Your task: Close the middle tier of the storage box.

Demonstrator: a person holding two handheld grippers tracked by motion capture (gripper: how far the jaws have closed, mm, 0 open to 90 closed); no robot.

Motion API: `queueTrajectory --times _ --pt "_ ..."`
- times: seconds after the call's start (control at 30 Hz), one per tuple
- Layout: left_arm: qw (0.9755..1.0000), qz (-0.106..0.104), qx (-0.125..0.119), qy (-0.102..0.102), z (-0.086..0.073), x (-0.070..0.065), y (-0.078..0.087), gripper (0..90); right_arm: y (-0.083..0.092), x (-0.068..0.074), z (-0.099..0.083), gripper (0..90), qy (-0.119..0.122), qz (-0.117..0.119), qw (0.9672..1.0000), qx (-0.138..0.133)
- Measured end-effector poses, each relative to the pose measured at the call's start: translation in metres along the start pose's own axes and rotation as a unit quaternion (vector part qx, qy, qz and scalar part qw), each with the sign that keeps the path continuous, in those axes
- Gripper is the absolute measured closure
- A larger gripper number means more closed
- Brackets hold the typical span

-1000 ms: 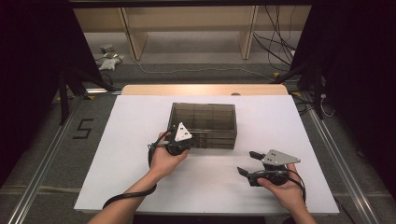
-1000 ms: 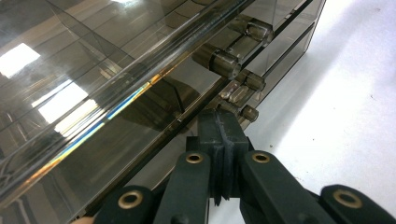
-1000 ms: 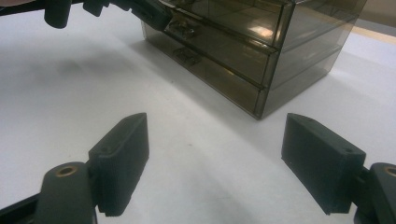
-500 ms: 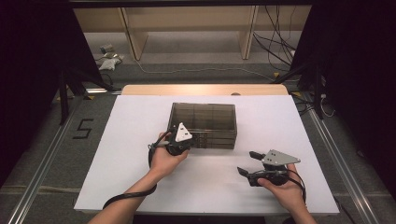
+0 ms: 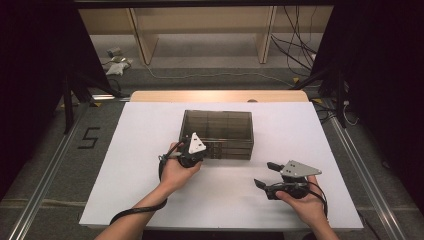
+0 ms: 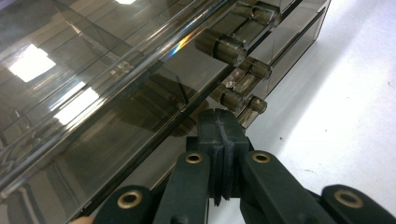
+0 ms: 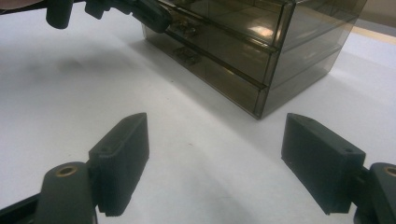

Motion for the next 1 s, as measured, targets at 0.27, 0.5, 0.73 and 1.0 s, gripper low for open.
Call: queueTrajectory --times 0.27,0.5,0.73,1.0 --pt "0.9999 -0.011 -0.004 0.005 0.001 -0.002 0.004 87.9 0.0 0.0 0.0 24.2 -0.002 0.0 1.0 0.0" --pt "0.9998 -0.016 -0.007 0.004 0.001 -0.002 0.013 86.4 0.0 0.0 0.0 24.2 -0.001 0.001 1.0 0.0" --pt "0.9997 -0.024 -0.01 0.0 -0.002 -0.004 0.022 83.6 0.0 0.0 0.0 24.2 -0.001 0.001 1.0 0.001" --pt "0.9994 -0.029 -0.012 -0.011 -0.001 -0.007 0.028 81.5 0.0 0.0 0.0 24.2 -0.001 0.001 1.0 0.001"
Point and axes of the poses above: each handheld gripper's, and its own axes: y roughly backward along the jaws, z roughly out of its top, x roughly to its left, the point moved 4 cm from there along -y, roughly forward along the jaws, and after that the axes turned 7 degrees about -y, right-handed, at the moved point
